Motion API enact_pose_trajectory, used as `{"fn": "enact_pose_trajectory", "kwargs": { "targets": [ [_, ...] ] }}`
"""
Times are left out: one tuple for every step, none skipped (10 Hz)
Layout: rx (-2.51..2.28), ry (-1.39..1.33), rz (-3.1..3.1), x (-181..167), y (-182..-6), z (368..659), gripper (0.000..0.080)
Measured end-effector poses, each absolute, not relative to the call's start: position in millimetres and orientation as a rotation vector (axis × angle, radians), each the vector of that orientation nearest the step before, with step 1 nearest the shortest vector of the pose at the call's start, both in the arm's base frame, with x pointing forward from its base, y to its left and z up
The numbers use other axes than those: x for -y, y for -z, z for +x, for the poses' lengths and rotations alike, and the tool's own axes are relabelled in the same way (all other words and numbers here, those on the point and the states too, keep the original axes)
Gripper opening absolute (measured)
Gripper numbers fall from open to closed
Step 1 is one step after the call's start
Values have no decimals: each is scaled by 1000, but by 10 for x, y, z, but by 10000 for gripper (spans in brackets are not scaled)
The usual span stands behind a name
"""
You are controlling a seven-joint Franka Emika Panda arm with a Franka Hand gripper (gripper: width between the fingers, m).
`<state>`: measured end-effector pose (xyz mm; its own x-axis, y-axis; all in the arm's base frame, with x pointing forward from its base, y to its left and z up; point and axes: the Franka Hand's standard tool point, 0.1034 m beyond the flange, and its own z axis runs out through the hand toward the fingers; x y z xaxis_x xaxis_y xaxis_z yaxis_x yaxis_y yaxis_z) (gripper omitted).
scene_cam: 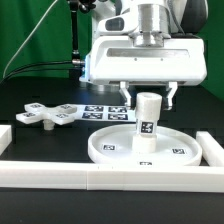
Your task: Assemble round table
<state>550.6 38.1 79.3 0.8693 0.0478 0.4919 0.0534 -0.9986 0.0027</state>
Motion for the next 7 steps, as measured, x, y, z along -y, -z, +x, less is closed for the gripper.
{"fn": "enact_pose_trajectory", "kwargs": {
  "targets": [
    [82,795,-3027,-381,-792,5505,601],
    [82,795,-3027,-382,-794,5505,601],
    [88,793,-3026,-390,-835,5516,639],
    [90,780,-3026,-383,-920,5533,647],
    [93,768,-3026,-365,-1022,5552,647],
    [92,781,-3023,-352,-1106,5574,649],
    [93,771,-3026,-357,-1051,5555,649]
  ]
}}
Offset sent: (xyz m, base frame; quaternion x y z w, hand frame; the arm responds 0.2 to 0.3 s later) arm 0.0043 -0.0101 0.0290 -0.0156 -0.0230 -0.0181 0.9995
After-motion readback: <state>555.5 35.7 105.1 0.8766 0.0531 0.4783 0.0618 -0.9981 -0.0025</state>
